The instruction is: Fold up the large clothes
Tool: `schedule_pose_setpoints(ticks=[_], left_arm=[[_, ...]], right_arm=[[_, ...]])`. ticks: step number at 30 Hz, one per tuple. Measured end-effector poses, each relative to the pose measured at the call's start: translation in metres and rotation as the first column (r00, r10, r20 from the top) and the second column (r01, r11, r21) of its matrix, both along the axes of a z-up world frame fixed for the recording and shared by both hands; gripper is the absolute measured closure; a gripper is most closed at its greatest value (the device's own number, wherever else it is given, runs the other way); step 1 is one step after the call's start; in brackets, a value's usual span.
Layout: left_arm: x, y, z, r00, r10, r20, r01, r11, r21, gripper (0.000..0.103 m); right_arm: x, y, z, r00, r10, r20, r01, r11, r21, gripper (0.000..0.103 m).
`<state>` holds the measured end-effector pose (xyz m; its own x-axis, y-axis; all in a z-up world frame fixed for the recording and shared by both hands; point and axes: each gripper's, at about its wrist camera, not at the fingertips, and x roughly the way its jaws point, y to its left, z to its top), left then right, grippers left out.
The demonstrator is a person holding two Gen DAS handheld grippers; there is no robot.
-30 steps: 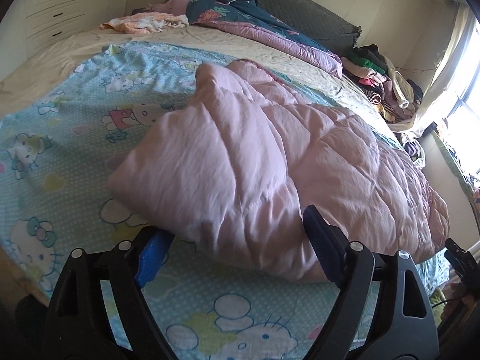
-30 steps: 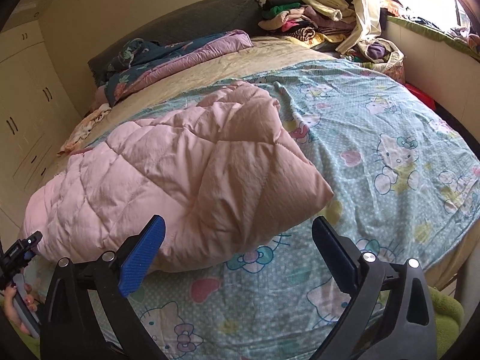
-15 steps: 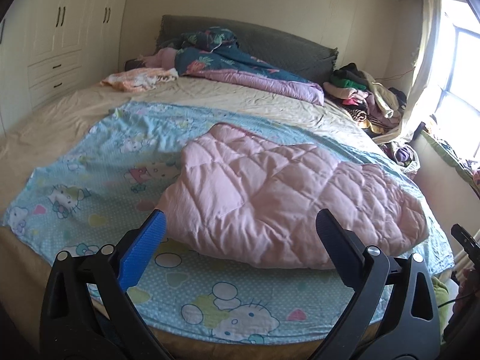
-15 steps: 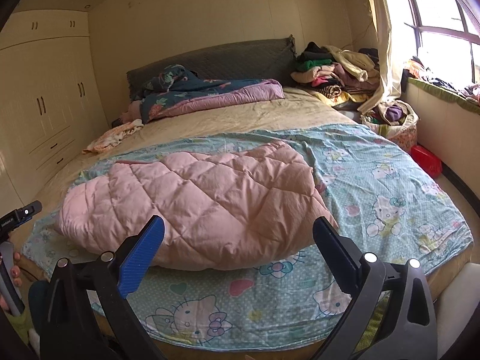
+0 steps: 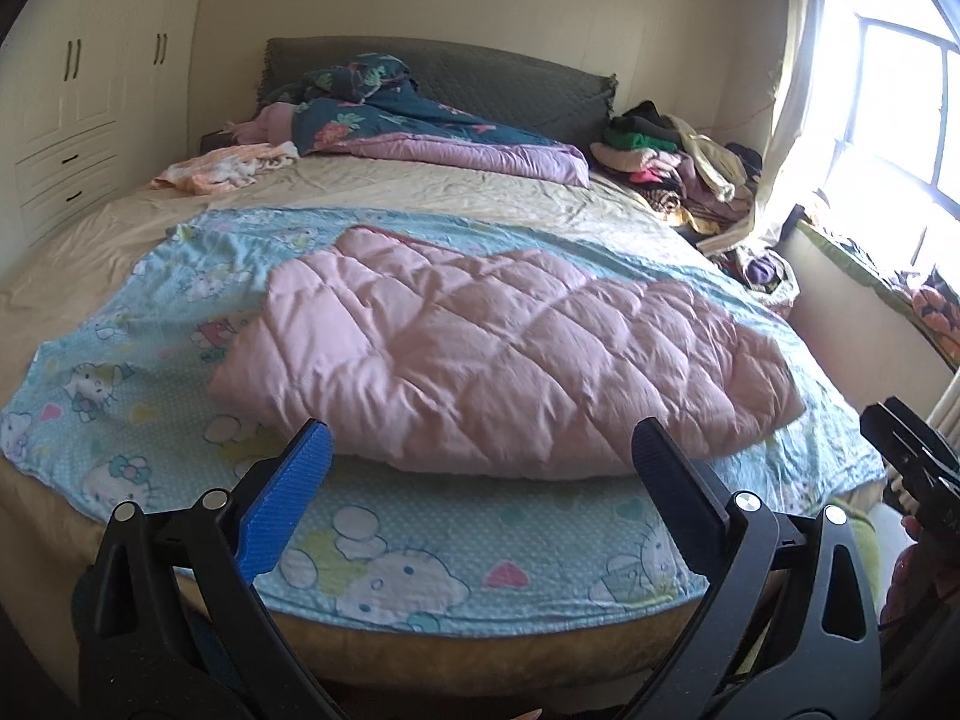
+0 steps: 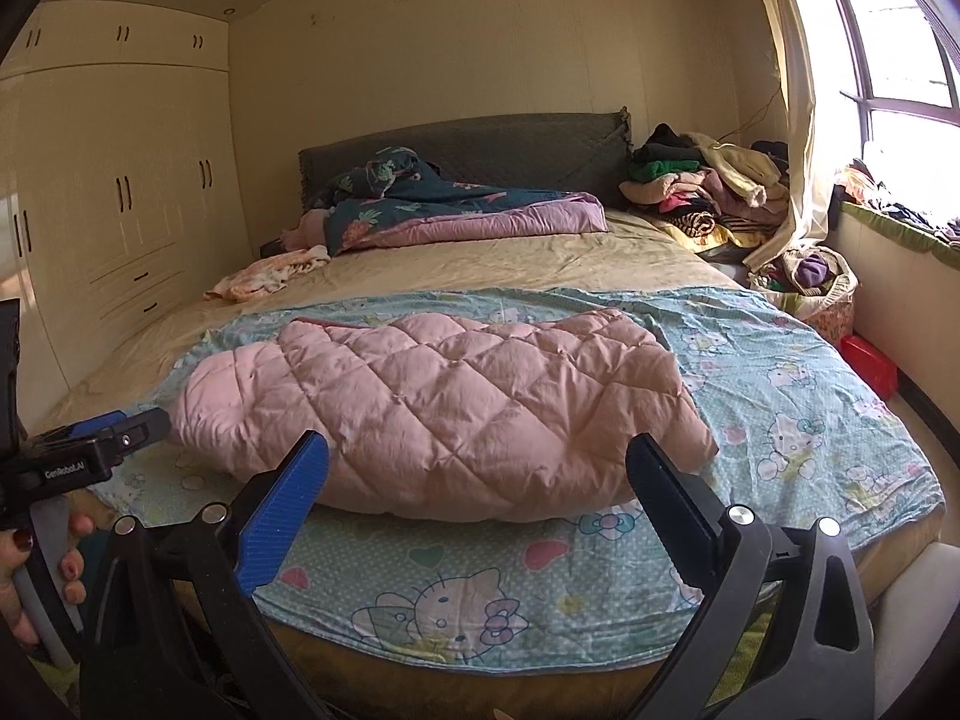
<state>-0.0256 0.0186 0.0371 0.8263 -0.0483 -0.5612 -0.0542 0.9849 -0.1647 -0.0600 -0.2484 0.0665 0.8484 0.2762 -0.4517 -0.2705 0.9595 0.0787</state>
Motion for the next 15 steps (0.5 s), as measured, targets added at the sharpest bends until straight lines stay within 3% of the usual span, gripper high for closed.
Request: schedule_pose_setpoints(ticks=[8, 15], left_arm=[[-0.002, -0.016, -0.021, 0.999, -0.031, -0.035, 0.031, 0.999, -0.012, 0.009], [0.000, -0.022, -0.027, 0.998, -0.032, -0.056, 0.033, 0.999, 0.008, 0.009]], right_arm=[[-0.002, 0.016, -0.029, 0.996, 0.030, -0.088, -0.033, 0.999, -0.028, 0.004], [-0.001, 0.017, -0.030, 0.995, 0.037, -0.091, -0.039, 0.999, -0.023, 0.004]])
